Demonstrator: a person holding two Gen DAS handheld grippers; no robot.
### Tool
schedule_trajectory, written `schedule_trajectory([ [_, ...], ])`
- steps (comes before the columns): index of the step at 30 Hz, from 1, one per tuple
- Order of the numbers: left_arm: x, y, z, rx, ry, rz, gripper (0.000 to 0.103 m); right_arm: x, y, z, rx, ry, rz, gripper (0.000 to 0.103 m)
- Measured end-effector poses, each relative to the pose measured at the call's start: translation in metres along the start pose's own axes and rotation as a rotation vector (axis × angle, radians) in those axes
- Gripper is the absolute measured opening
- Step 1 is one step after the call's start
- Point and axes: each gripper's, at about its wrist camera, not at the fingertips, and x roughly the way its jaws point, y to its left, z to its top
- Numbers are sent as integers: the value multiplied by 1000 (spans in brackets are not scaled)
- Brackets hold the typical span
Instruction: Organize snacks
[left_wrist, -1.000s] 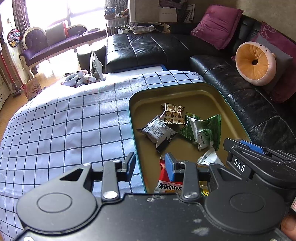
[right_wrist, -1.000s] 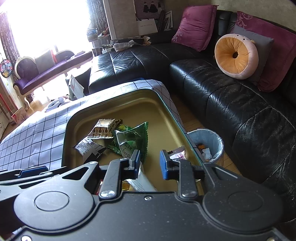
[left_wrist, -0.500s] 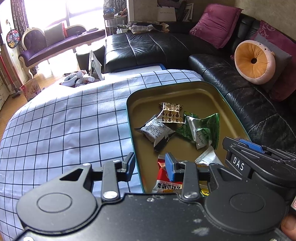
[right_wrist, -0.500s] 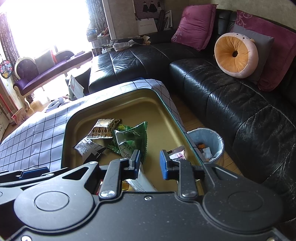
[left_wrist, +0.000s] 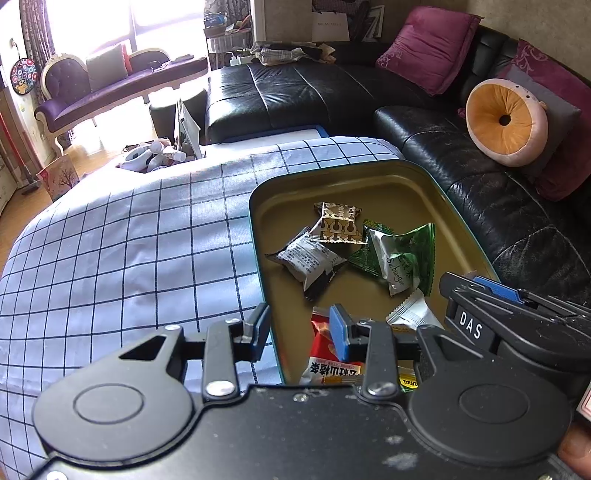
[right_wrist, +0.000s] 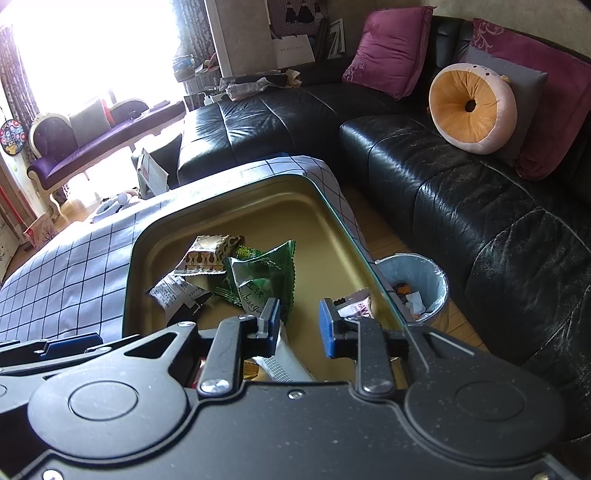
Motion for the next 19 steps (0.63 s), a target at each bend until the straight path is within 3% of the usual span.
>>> schedule_trajectory([
  [19, -4, 3, 0, -7, 2, -21, 36, 0, 5, -1, 1, -2, 1, 36],
])
